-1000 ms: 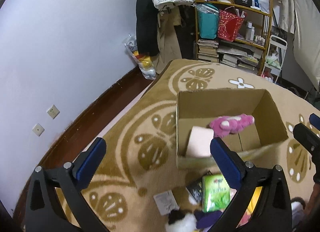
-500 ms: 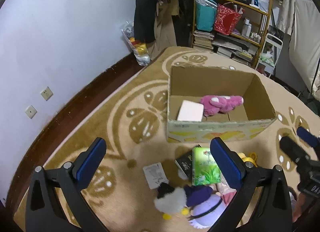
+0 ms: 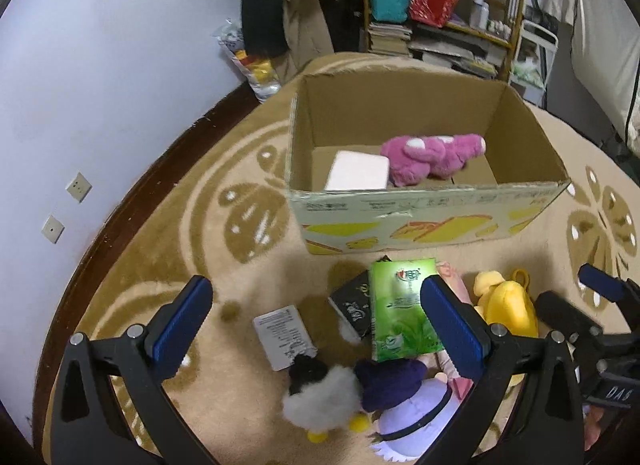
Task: Organize soft objects
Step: 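Grasp the green tissue pack with the left tool while the right tool grasps the yellow plush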
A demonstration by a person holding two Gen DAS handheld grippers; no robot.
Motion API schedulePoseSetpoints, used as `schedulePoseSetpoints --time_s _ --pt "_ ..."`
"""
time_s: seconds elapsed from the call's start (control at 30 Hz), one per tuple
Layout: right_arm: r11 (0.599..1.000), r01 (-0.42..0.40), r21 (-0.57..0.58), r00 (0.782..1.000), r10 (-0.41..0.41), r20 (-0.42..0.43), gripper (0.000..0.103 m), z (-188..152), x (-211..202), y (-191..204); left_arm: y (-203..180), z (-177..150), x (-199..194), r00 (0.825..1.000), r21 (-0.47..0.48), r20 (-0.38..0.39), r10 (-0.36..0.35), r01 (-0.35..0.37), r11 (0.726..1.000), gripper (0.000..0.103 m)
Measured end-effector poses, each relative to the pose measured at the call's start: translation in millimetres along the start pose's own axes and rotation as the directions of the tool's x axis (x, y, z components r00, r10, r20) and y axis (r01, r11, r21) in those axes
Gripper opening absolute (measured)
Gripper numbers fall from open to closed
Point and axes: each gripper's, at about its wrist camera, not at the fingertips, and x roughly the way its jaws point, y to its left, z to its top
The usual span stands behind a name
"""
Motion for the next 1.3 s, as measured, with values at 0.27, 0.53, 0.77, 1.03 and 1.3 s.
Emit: schedulePoseSetpoints --time_s 0.27,0.53,0.77,1.03,1.3 --pt "0.999 0.026 -0.028 0.995 -0.028 -0.096 0.103 -9.0 29.6 1.3 -17.4 2.8 25.1 0.998 0.029 -0.051 -0.031 0.033 0.999 0.103" --pt "0.999 0.035 -0.014 0.983 -0.037 -0.180 0.099 -16.9 56.2 0.1 -27.7 1.3 50.5 0.992 0.044 -0.112 -0.056 0.061 0.997 0.103" --pt "1.000 0.026 0.008 0.978 -0.023 -0.210 0.089 -20.2 68.9 -2.6 -33.4 -3.4 63.6 0.987 0.067 -0.153 -0.055 0.066 0.996 0.103" --pt "0.999 0.024 0.022 0.979 -0.019 -0.204 0.088 -21.8 72.6 -9.2 -40.2 -5.4 75.2 0.981 0.093 -0.189 -0.042 0.060 0.994 0.103" --pt "0.999 0.027 0.021 0.979 -0.022 -0.204 0.088 -23.4 76.1 -9.8 -45.0 -7.2 81.6 0.982 0.105 -0.185 -0.024 0.044 0.994 0.103"
